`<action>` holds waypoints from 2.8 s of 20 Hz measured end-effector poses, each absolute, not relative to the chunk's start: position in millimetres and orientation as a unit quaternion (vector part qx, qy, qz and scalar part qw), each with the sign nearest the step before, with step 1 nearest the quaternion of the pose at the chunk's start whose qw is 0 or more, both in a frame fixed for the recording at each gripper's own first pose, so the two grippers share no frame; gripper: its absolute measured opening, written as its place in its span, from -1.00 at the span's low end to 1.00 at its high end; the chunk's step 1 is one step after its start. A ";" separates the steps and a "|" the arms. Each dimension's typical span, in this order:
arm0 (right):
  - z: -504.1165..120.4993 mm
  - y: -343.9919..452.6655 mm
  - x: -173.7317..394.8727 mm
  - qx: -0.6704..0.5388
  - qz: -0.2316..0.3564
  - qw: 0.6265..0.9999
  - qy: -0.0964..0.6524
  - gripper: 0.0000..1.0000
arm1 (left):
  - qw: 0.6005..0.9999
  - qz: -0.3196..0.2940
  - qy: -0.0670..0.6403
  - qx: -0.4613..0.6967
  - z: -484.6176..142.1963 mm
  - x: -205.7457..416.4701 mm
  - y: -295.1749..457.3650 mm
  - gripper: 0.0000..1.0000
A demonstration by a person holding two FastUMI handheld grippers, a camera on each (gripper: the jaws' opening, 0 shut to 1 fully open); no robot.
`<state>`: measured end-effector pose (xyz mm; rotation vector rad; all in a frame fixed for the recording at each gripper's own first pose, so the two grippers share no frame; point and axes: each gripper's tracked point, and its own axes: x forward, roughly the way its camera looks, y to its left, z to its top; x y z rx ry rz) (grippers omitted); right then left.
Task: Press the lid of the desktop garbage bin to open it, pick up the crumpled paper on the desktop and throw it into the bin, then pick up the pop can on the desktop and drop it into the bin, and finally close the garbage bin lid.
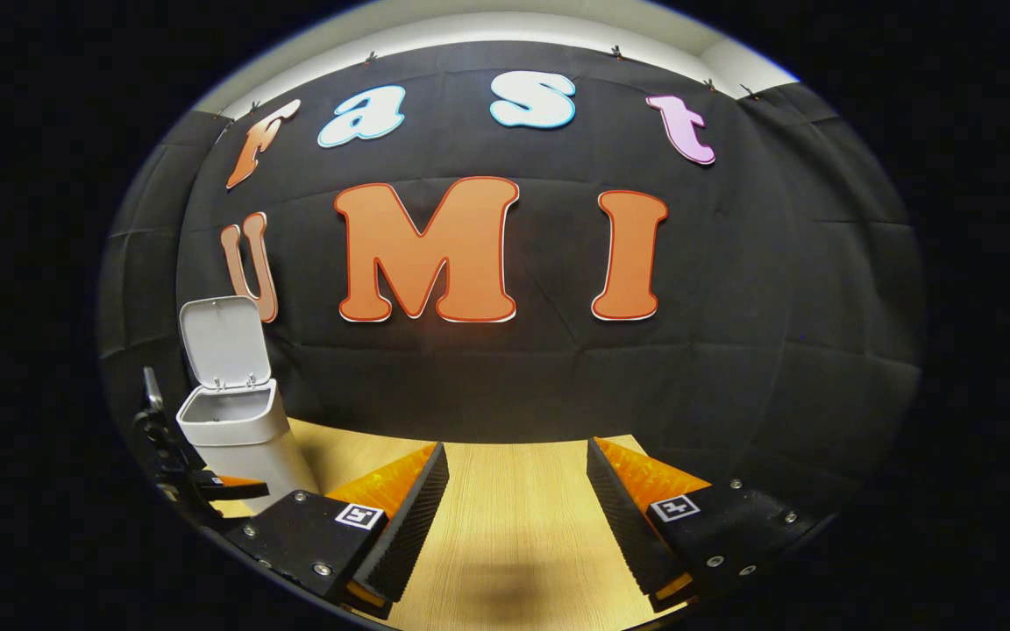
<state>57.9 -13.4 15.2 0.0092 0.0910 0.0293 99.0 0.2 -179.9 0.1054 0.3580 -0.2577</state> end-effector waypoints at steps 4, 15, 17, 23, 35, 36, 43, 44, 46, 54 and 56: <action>11.9 -15.8 58.1 0.003 0.013 0.999 0.052 0.89 | 0.966 -0.135 0.212 0.061 -214.4 104.2 -3.6 0.91; 14.3 -17.7 55.2 0.009 0.015 0.998 0.065 0.89 | 0.949 -0.140 0.270 0.080 -269.0 103.5 -9.8 0.94; 13.1 -17.4 56.6 0.010 0.016 0.998 0.066 0.89 | 0.947 -0.138 0.278 0.077 -278.8 103.8 -9.0 0.94; 8.3 -30.1 67.1 0.015 0.014 0.997 0.076 0.89 | 0.938 -0.137 0.309 0.076 -306.5 106.7 -8.3 0.94; 3.6 -25.6 70.6 0.016 0.012 0.996 0.084 0.89 | 0.940 -0.132 0.304 0.078 -303.6 113.6 -11.2 0.67; 4.1 -24.0 70.4 0.016 0.013 0.996 0.083 0.89 | 0.941 -0.132 0.300 0.081 -301.7 114.5 -11.5 0.67; 6.3 -13.8 66.0 0.010 0.022 0.997 0.078 0.89 | 0.952 -0.129 0.272 0.060 -283.1 116.1 -11.6 0.66; 6.9 -13.2 65.0 0.012 0.022 0.997 0.078 0.89 | 0.955 -0.128 0.262 0.062 -272.5 117.5 -10.6 0.66; 9.6 -11.3 62.6 0.017 0.025 0.997 0.076 0.89 | 0.961 -0.123 0.240 0.061 -244.3 114.4 -7.5 0.66; 13.1 -14.3 54.9 0.024 0.029 0.997 0.069 0.89 | 0.981 -0.123 0.148 0.039 -130.8 92.0 1.5 0.62; 14.5 -16.1 52.5 0.026 0.029 0.997 0.068 0.89 | 0.981 -0.115 0.151 0.037 -105.7 89.7 5.4 0.61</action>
